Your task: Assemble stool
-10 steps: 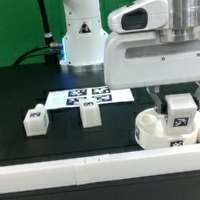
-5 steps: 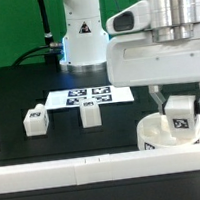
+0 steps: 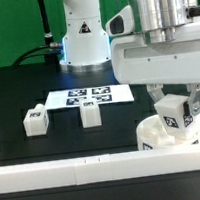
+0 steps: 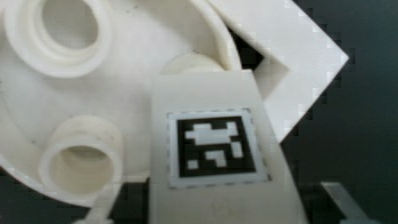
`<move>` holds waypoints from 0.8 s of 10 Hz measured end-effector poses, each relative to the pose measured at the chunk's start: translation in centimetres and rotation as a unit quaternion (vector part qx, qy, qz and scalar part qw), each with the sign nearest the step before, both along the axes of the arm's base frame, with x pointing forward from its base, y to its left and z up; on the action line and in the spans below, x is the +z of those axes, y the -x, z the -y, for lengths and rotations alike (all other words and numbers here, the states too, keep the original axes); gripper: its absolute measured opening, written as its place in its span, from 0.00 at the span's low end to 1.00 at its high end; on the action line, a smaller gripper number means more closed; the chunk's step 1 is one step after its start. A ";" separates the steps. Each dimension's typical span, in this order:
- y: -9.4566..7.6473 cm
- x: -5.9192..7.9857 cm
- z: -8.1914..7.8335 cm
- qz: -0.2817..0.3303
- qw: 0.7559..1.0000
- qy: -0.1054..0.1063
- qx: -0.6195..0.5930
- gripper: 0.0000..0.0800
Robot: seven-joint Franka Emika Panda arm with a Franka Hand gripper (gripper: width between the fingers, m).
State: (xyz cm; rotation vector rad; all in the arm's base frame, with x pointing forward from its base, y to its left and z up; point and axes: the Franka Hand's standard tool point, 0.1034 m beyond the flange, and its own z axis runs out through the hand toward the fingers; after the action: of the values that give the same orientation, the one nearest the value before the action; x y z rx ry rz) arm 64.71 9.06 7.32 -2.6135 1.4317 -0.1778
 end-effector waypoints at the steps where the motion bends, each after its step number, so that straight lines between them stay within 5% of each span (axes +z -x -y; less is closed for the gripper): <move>1: 0.1 0.0 0.0 -0.005 0.999 -0.007 -0.037 0.43; 3: 0.3 -0.1 0.0 -0.012 0.994 -0.023 -0.103 0.43; 5: 0.8 -0.4 -0.4 -0.008 0.966 -0.075 -0.247 0.43; 8: 0.3 0.0 -2.4 0.009 0.882 -0.146 -0.448 0.43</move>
Offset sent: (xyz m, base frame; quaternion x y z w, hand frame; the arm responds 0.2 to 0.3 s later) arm -0.0117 0.0031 -0.0135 0.0976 -0.0049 0.4406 0.8924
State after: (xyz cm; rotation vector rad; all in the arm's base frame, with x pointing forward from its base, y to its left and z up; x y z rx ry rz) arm 64.41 11.47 7.28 -1.5417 2.3257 -0.0712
